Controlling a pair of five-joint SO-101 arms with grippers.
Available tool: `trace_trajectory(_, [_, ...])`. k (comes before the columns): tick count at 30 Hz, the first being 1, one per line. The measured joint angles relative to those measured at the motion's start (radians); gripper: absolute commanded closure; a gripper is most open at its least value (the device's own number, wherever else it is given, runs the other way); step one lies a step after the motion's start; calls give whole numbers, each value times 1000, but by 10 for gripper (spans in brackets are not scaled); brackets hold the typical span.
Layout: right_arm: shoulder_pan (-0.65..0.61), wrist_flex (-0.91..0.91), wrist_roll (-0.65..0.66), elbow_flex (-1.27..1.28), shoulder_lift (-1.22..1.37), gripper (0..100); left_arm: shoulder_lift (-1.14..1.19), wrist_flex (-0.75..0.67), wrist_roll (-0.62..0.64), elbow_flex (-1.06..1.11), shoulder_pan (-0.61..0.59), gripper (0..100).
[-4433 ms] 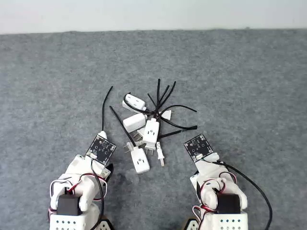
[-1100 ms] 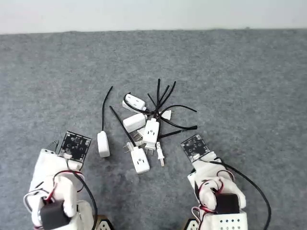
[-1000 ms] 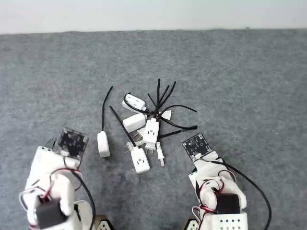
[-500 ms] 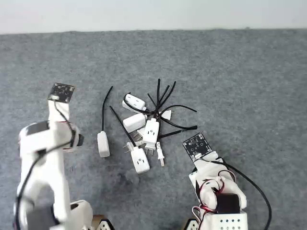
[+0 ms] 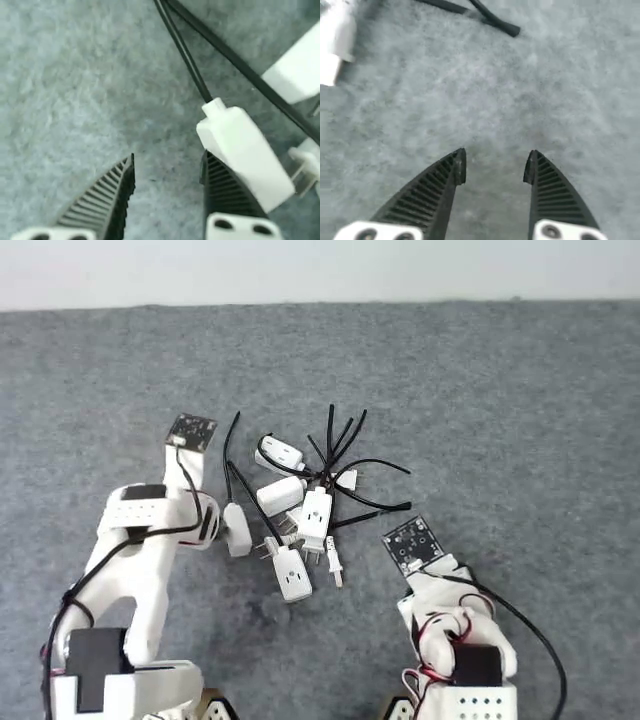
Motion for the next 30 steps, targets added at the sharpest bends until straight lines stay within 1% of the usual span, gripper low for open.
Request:
trace_trajectory(2, [21, -12, 44, -35, 0, 791, 0, -14, 0, 17, 2, 796])
trace_trajectory(4, [17, -14, 55, -94, 0, 790, -12, -26, 11, 40, 0, 796])
trace_trajectory(7, [20, -17, 17, -203, 0, 790, -68, -57, 32, 97, -2, 796])
trace_trajectory(10, [21, -12, -5, -331, 3, 790, -163, -84, 43, 166, -28, 796])
trace_trajectory(12, [2, 31, -11, -440, 75, 790, -245, -100, 61, 221, -35, 796])
trace_trajectory(15, [-74, 118, -34, -615, 253, 790, -430, -141, 95, 328, -81, 796])
trace_trajectory(17, [-103, 144, -98, -732, 416, 790, -582, -175, 100, 422, -89, 796])
trace_trajectory(21, [-140, 150, -233, -967, 779, 790, -922, -181, 100, 598, -95, 796])
trace_trajectory(26, [-269, 152, -407, -1145, 1194, 790, -1280, -77, 95, 695, -98, 796])
trace_trajectory(30, [-433, 123, -549, -1197, 1444, 790, -1413, -17, 95, 723, -98, 796])
